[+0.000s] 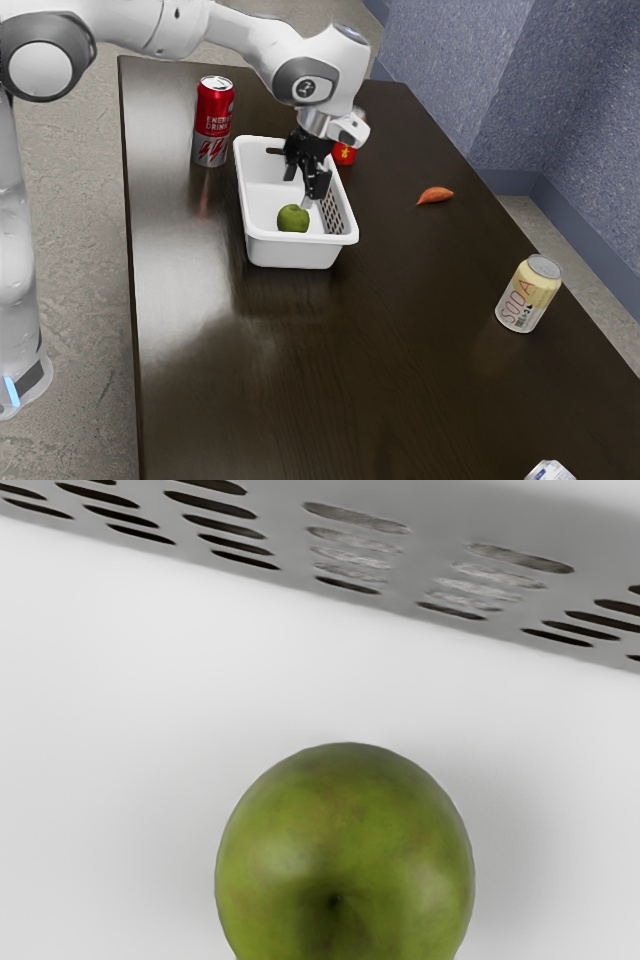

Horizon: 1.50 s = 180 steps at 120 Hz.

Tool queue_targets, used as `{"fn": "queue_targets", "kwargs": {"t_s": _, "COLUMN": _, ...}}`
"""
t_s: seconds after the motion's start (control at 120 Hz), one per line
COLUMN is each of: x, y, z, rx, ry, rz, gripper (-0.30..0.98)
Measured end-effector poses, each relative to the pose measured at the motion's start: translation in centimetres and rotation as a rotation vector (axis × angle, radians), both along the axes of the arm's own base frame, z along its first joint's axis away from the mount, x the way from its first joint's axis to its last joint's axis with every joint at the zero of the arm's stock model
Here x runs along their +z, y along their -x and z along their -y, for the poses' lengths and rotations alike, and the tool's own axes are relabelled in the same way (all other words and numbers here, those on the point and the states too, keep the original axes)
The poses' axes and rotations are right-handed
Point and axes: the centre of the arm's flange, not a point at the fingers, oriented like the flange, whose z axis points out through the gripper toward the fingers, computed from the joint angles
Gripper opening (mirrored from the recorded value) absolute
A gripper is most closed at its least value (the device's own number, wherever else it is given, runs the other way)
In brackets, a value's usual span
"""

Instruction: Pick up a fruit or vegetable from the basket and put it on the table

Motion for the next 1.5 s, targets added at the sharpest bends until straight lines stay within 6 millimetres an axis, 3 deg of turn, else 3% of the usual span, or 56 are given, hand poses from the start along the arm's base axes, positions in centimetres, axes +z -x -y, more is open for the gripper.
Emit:
{"fn": "queue_targets", "kwargs": {"t_s": 0.867, "x": -6.9, "y": -1.1, "z": 0.8, "rx": -0.013, "ry": 0.025, "rz": -0.042, "gripper": 0.69}}
{"fn": "queue_targets", "kwargs": {"t_s": 0.925, "x": -7.1, "y": -1.2, "z": 0.7, "rx": -0.007, "ry": 0.031, "rz": -0.043, "gripper": 0.63}}
{"fn": "queue_targets", "kwargs": {"t_s": 1.042, "x": -7.5, "y": -1.2, "z": 0.4, "rx": 0.003, "ry": 0.037, "rz": -0.045, "gripper": 0.41}}
{"fn": "queue_targets", "kwargs": {"t_s": 1.1, "x": -7.6, "y": -1.2, "z": 0.3, "rx": 0.006, "ry": 0.036, "rz": -0.045, "gripper": 0.35}}
{"fn": "queue_targets", "kwargs": {"t_s": 1.275, "x": -7.3, "y": -1.3, "z": 0.3, "rx": 0.007, "ry": 0.030, "rz": -0.040, "gripper": 0.33}}
{"fn": "queue_targets", "kwargs": {"t_s": 1.5, "x": -3.1, "y": -2.2, "z": 0.4, "rx": -0.001, "ry": 0.005, "rz": 0.022, "gripper": 0.31}}
